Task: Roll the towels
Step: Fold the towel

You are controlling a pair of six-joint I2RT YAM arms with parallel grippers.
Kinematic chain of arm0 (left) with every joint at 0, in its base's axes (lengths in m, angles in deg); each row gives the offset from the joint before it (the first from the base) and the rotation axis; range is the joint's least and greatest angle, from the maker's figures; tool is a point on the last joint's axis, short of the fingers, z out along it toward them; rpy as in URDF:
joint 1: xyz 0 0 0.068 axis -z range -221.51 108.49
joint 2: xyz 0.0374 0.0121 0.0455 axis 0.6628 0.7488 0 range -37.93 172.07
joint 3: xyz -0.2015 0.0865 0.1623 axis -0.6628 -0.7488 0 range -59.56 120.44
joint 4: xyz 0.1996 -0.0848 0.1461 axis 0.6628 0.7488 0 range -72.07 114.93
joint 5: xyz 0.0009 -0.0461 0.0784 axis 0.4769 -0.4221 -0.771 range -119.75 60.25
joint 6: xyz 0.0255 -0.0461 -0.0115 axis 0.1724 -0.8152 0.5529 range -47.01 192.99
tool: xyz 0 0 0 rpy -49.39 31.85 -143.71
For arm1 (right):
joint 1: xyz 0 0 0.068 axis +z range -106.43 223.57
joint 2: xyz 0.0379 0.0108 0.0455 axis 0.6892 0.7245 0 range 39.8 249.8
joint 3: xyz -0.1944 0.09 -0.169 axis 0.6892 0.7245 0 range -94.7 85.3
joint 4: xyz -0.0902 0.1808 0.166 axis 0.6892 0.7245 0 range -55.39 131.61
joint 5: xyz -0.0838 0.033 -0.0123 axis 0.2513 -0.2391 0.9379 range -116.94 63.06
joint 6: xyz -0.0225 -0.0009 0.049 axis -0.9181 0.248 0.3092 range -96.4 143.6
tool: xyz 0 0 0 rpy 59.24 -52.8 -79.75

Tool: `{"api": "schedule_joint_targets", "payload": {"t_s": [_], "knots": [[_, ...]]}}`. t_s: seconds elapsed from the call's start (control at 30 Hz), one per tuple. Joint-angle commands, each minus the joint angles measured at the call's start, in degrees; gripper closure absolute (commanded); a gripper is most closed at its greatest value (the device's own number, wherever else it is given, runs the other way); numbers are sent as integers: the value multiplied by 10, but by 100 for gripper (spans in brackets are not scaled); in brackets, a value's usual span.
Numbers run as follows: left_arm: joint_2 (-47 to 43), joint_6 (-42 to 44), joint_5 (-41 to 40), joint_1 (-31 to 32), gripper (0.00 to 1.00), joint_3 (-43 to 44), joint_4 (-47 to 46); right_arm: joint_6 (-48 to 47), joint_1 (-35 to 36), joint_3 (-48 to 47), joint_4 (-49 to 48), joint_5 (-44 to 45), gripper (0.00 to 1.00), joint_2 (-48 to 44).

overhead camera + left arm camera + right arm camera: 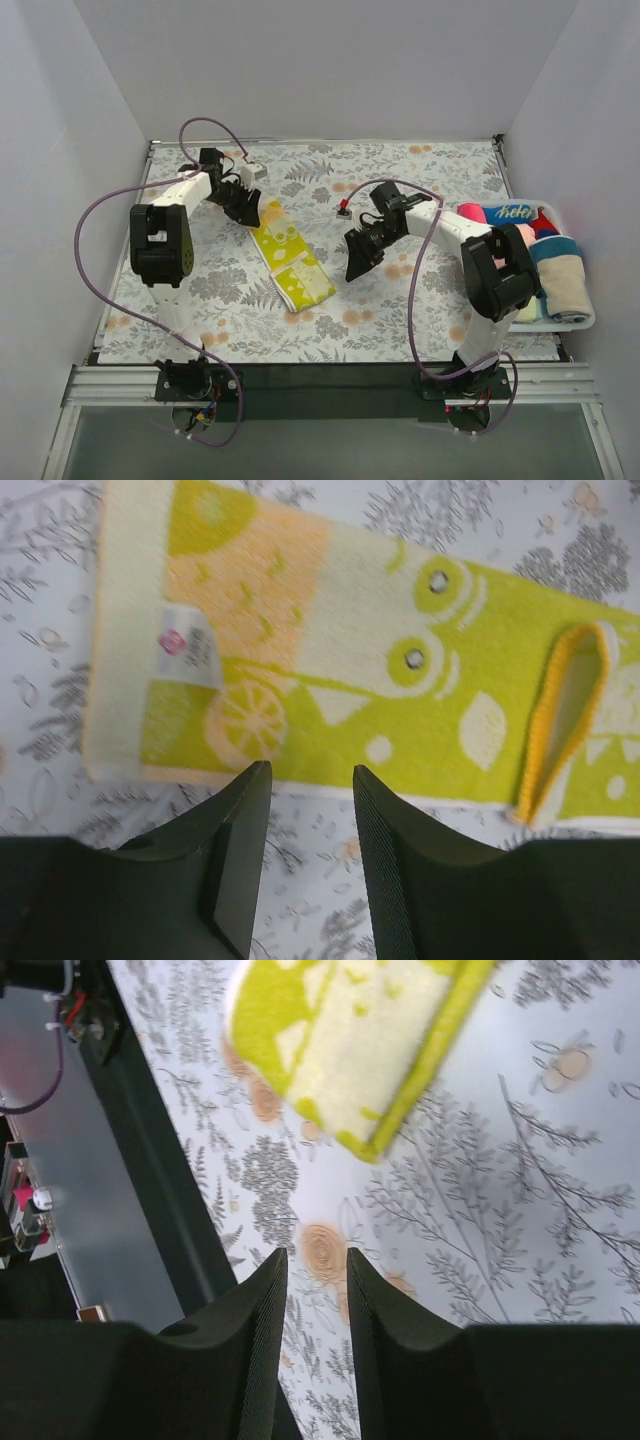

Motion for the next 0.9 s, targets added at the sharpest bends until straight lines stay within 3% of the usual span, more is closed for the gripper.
{"api": "schedule_joint_targets", "payload": {"t_s": [0.0,0.1,0.27,0.67,0.87], "knots": [[-106,-12,-23,15,65,-69,-13,9,4,-13,5,28,69,41],[-124,-25,-55,33,65,-123,-36,27,4,-33,-4,23,70,77],[-97,-48,-70,49,68,-140,-54,38,5,-54,-15,14,70,125],[17,-37,-45,81,70,-42,-55,73,78,-18,-93,-13,78,155],[52,-37,-14,92,65,22,-33,78,91,-4,-102,-27,78,131]]}}
